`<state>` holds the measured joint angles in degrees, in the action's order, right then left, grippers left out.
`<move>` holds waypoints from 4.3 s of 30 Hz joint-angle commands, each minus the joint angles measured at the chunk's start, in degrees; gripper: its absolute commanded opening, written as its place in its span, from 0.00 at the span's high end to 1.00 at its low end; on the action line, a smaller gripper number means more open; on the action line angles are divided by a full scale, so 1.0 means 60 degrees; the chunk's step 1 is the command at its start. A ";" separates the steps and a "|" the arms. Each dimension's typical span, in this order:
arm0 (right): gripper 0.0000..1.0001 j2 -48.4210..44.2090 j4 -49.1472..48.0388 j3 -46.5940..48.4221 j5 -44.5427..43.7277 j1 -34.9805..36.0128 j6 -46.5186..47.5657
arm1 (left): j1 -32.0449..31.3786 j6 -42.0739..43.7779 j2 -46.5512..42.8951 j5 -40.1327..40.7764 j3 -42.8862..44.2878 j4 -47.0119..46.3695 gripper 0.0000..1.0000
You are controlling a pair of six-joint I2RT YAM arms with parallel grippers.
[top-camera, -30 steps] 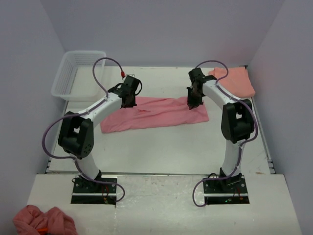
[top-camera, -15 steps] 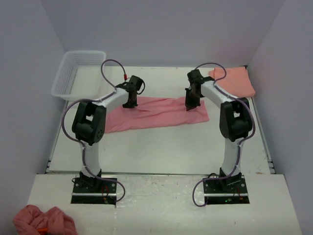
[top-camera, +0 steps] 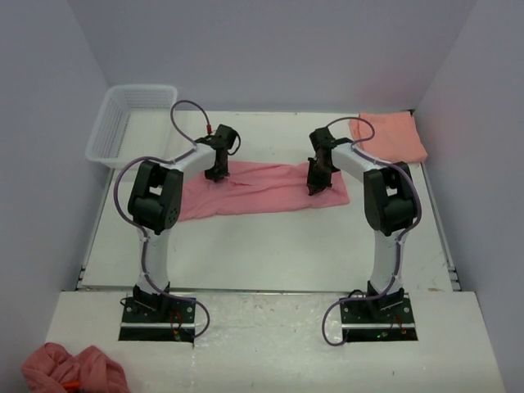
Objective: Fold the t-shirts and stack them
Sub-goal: Rotate the tshirt 90 degrees
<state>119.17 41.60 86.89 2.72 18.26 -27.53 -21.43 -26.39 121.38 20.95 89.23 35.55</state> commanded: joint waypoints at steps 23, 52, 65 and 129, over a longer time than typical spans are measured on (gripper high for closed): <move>1.00 -0.1522 0.0288 -0.3289 -0.0673 0.1701 -0.1725 | 0.0555 0.2185 0.2400 -0.2891 0.3100 0.0125 0.90; 1.00 0.0294 0.0522 -0.0391 0.0015 0.5950 -0.2795 | 0.0437 0.3504 0.4526 -0.6072 0.6178 -0.0124 0.83; 0.77 -0.2103 0.1194 -0.0081 -0.2811 0.6639 -0.1858 | 0.0423 0.3534 0.1674 -0.5617 0.4861 -0.1150 0.80; 1.00 -0.2371 -0.0006 -0.3013 -0.1551 0.7152 -0.3849 | -0.0852 0.3081 0.2286 -0.3083 0.2989 -0.0095 1.00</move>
<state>105.14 36.91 67.35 -7.64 60.49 -48.36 -27.81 -9.19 137.12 -1.65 113.21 31.66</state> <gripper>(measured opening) 0.003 0.002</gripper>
